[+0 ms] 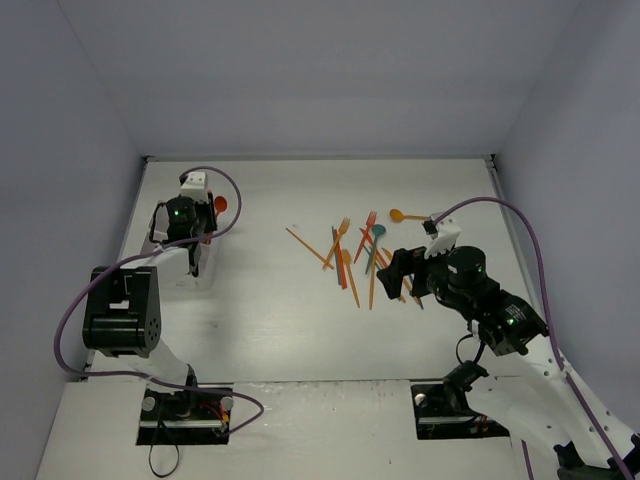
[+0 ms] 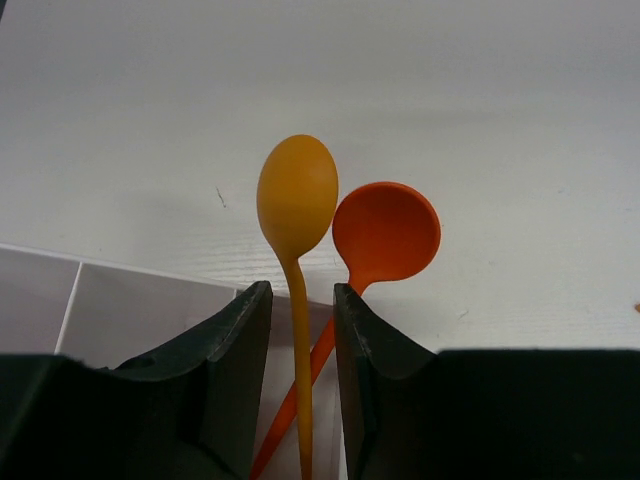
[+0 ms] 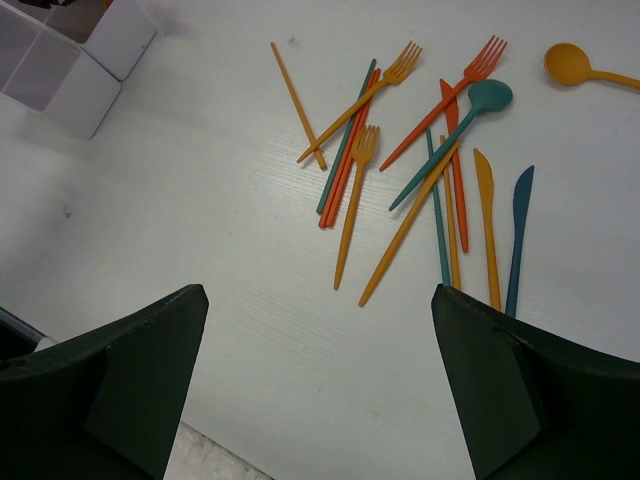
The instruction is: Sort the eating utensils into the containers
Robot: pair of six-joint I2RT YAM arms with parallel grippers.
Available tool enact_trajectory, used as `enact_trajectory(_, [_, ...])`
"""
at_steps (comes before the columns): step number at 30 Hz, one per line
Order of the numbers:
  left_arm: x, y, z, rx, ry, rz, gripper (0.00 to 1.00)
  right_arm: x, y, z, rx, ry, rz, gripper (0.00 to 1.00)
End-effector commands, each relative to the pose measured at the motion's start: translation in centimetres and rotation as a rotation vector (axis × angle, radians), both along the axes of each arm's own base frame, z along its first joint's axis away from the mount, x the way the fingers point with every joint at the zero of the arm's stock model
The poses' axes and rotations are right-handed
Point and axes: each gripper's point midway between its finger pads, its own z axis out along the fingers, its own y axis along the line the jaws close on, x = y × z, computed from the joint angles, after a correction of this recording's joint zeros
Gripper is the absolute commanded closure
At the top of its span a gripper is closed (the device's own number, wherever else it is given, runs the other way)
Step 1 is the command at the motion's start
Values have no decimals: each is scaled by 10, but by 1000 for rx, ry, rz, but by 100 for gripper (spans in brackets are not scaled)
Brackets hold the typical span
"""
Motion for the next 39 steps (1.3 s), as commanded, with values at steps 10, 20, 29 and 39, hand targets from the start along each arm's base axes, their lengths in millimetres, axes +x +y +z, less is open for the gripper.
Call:
enact_trajectory(10, [-16,1,106,-53,-255,29,52,18,-2,23,-2,-56,-50,6])
enact_trajectory(20, [-81,-13,178,-137,-188,24,34,121,-2,9,-235,33,-135,5])
enact_trajectory(29, [-167,-56,169,-277,80,-89,30,233,-73,-64,-236,236,-220,6])
enact_trajectory(39, [-239,-71,155,-270,158,-168,29,290,-132,-130,-277,306,-124,2])
